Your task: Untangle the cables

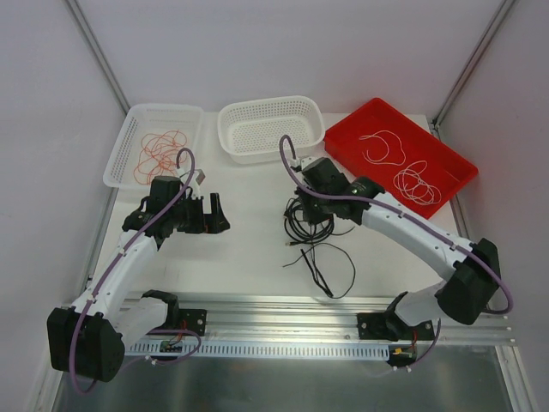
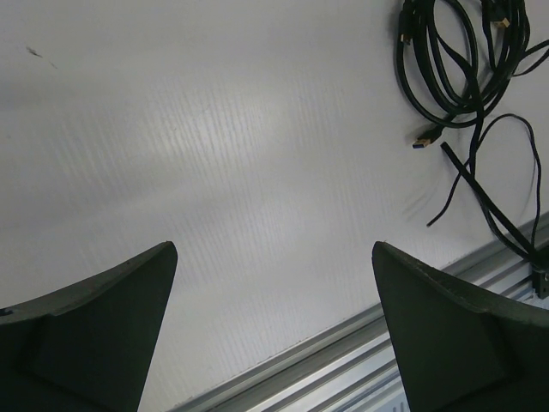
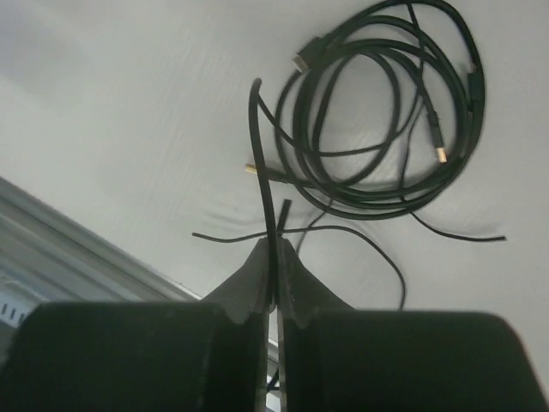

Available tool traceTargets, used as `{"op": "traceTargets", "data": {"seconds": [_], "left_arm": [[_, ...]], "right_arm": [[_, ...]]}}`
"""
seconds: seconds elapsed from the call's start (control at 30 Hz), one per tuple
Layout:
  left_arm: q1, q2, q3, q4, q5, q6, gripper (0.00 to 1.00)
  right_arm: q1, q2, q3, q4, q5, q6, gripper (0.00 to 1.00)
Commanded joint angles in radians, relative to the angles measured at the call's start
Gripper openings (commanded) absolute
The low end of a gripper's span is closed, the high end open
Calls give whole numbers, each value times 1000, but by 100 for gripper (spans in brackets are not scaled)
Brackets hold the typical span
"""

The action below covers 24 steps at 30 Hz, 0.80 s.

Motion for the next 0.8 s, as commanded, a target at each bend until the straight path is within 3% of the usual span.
{"op": "traceTargets", "data": {"seconds": [0.0, 0.13, 0.37, 0.6, 0.7, 0.77], "left_arm": [[7, -29, 16, 7, 67, 27, 99], [4, -88, 12, 83, 157, 2, 99], [-152, -236, 27, 249, 164, -265, 99], [-491, -184, 30, 370, -46, -345, 99], [-681, -99, 29, 433, -216, -319, 99], [-725, -56, 42, 451, -312, -306, 97]], "right_arm": [[14, -159, -23, 170, -161, 69, 1], [14, -187, 32, 190, -43, 147, 1], [23, -237, -54, 389, -26, 383, 1], [46, -306, -100, 492, 37, 491, 1], [46, -341, -124, 514, 35, 518, 1], [48, -369, -144, 529, 21, 534, 1]]}}
